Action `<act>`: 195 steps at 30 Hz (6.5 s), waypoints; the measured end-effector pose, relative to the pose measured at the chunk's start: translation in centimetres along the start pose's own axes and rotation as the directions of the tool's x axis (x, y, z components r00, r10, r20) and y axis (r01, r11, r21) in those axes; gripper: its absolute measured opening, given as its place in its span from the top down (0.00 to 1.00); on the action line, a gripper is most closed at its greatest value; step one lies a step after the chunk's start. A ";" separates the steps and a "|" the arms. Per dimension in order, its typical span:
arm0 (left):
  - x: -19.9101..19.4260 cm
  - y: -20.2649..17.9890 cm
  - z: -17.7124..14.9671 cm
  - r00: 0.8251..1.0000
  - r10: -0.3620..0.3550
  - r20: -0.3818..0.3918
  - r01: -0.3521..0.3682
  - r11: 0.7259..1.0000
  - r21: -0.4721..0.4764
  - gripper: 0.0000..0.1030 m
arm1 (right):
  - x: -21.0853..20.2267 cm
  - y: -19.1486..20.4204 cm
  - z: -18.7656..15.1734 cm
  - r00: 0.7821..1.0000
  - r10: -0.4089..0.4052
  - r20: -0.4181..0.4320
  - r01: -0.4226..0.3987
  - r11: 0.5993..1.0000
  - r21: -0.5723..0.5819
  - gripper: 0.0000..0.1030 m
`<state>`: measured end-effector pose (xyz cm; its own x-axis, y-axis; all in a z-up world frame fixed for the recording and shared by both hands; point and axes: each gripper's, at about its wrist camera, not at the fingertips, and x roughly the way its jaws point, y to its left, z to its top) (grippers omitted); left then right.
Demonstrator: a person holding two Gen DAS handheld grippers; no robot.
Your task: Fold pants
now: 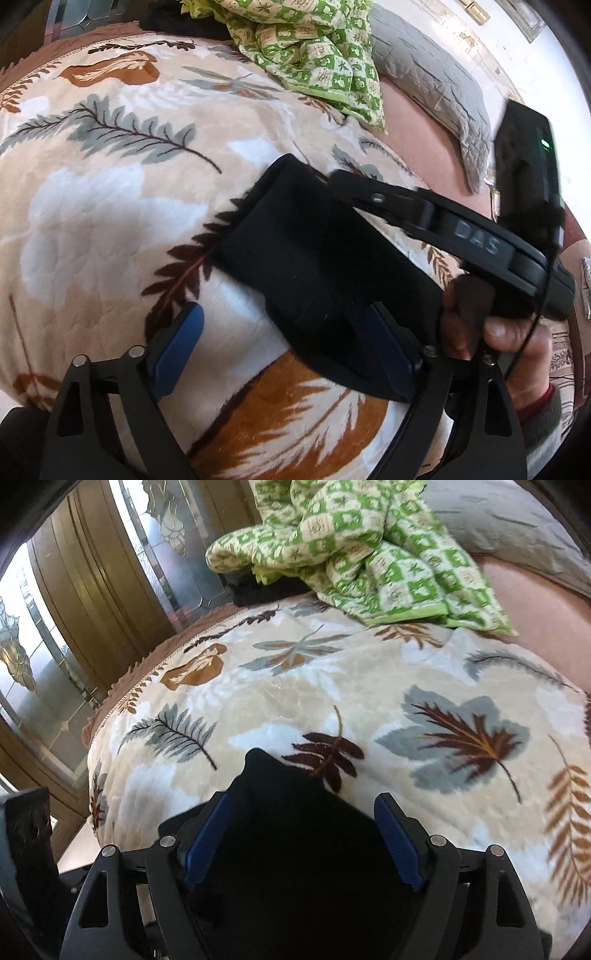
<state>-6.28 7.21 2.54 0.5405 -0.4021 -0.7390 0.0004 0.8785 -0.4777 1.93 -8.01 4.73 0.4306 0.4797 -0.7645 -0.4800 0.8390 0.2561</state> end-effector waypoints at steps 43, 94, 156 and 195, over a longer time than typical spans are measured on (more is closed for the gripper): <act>-4.0 -15.7 -6.3 0.948 -0.288 0.133 0.171 0.818 0.550 0.85 | -20.7 -6.8 -6.7 0.943 0.045 0.330 -0.190 0.887 0.420 0.04; 4.2 -18.8 -6.1 1.000 -0.018 -0.021 0.027 0.760 0.650 0.45 | -19.3 -11.3 -21.4 0.921 -0.381 -0.081 0.385 0.854 0.351 0.44; 5.0 -19.3 -6.3 0.999 0.039 -0.006 -0.027 0.797 0.604 0.39 | -19.9 -10.5 -22.2 0.925 -0.379 0.034 0.331 0.845 0.420 0.69; 2.6 -16.6 -5.4 1.000 0.030 -0.001 -0.025 0.860 0.509 0.20 | -21.0 -12.4 -21.2 0.901 -0.431 0.052 0.343 0.780 0.524 0.19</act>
<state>-9.42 -9.81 5.99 0.5391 -0.3763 -0.7535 0.4155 0.8970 -0.1507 -17.39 -33.96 5.08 0.6346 0.0835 -0.7683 0.1741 0.9532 0.2474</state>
